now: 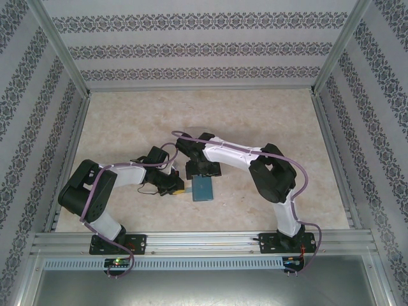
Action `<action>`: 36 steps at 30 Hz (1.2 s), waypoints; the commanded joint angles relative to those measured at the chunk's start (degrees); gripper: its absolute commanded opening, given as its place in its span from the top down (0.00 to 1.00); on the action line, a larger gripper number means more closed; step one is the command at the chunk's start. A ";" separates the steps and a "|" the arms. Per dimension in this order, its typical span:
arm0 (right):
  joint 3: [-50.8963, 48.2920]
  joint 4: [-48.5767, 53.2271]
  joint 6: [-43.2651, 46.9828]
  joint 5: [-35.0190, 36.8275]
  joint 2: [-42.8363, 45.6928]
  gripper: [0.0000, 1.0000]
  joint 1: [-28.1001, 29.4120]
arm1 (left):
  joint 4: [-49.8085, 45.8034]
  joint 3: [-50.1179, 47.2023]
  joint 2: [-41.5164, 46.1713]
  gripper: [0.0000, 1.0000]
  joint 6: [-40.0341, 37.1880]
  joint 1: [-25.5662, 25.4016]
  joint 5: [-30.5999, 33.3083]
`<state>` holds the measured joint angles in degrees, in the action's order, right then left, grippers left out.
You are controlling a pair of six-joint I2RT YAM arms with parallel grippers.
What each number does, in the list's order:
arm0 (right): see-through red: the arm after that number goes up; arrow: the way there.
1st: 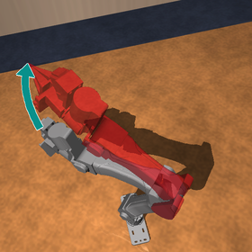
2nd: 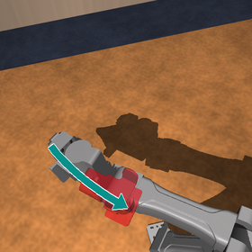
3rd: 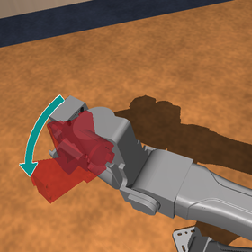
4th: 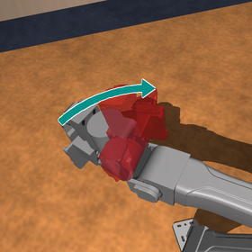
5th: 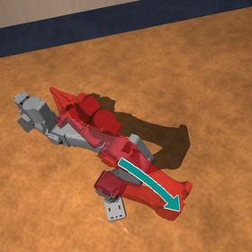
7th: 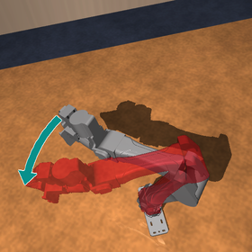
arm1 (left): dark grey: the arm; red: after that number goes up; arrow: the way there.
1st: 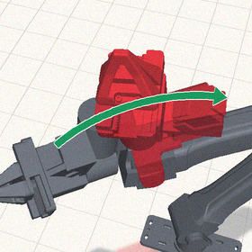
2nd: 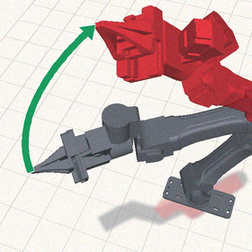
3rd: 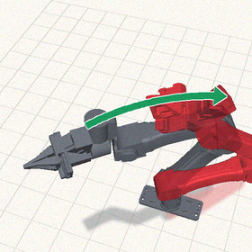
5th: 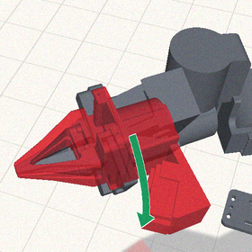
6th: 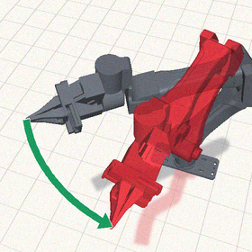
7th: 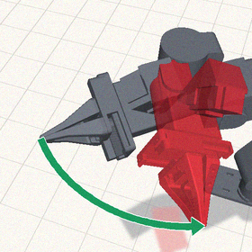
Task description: Take the credit cards out of the card holder
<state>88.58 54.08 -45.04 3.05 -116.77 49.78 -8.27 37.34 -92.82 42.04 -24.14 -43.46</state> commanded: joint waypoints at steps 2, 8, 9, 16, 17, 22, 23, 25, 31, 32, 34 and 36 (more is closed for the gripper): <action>-1.20 3.11 0.69 2.97 3.38 0.19 0.68 | -2.05 -1.10 -0.04 0.95 -0.77 0.08 3.97; -2.18 4.17 1.44 3.63 5.61 0.24 0.49 | -3.25 -0.53 0.87 0.96 -0.04 0.07 6.07; -2.41 4.47 1.64 3.76 6.03 0.25 0.49 | -3.32 -0.43 0.88 0.96 0.29 0.06 6.38; -6.29 4.51 2.46 3.50 9.46 0.32 -0.29 | -2.95 -0.27 1.84 0.99 2.77 0.09 9.32; -7.00 4.24 2.64 3.32 9.92 0.33 -0.53 | -2.91 -0.30 2.02 0.99 3.19 0.09 9.67; -10.33 2.49 3.49 1.90 12.37 0.37 -2.04 | -3.16 -0.83 3.89 0.99 5.24 0.06 12.79; -11.04 2.16 3.84 1.50 12.95 0.38 -2.51 | -2.84 -1.08 4.30 1.00 5.94 0.06 13.22; -12.26 1.41 4.41 0.74 13.94 0.40 -3.32 | -2.43 -1.49 4.83 1.00 6.96 0.07 13.94; -16.49 -2.37 5.32 -7.12 17.28 0.42 -5.85 | -2.46 -1.80 5.20 1.00 8.79 0.09 16.45; -17.44 -3.42 5.25 -9.38 17.89 0.41 -6.13 | -2.04 -1.96 5.24 1.00 9.24 0.07 16.84; -18.90 -4.97 5.13 -12.96 18.89 0.40 -6.36 | -1.52 -2.10 5.19 1.00 10.02 0.11 17.35; -20.02 -5.91 4.99 -15.82 19.51 0.39 -6.27 | -1.30 -2.21 5.19 1.00 10.66 0.11 17.84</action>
<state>70.39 49.65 -40.51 -6.15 -98.61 43.31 -8.91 36.56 -87.99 50.30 -24.36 -30.87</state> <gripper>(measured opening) 0.603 0.046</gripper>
